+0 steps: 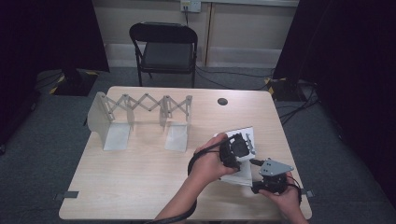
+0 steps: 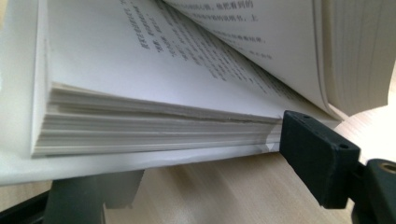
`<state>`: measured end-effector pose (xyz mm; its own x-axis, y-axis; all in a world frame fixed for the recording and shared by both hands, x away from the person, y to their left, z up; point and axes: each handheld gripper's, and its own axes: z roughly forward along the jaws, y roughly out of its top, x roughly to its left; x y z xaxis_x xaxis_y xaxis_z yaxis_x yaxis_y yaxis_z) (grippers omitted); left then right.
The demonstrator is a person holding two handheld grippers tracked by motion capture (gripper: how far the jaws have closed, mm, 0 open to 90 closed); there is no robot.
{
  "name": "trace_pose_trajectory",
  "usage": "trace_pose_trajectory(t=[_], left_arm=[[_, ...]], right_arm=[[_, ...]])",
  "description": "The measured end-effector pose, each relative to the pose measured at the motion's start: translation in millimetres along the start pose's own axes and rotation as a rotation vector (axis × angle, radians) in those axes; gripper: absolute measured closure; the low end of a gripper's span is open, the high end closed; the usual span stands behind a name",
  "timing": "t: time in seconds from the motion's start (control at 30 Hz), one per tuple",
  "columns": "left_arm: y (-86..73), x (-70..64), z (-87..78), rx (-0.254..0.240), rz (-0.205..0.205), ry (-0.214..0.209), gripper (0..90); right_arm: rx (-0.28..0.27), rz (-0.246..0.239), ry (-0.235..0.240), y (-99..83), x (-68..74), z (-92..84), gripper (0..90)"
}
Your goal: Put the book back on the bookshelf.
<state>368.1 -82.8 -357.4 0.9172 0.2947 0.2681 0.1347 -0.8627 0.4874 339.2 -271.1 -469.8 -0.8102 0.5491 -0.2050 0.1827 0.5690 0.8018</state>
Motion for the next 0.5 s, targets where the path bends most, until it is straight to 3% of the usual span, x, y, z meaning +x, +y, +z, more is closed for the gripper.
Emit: trace_pose_trajectory(t=[0.5], left_arm=[[6.7, 1.5, -16.6, 0.018, -0.029, -0.030, 51.9]], right_arm=[[-0.035, -0.046, 0.022, 15.5, 7.3, -14.7, 27.3]])
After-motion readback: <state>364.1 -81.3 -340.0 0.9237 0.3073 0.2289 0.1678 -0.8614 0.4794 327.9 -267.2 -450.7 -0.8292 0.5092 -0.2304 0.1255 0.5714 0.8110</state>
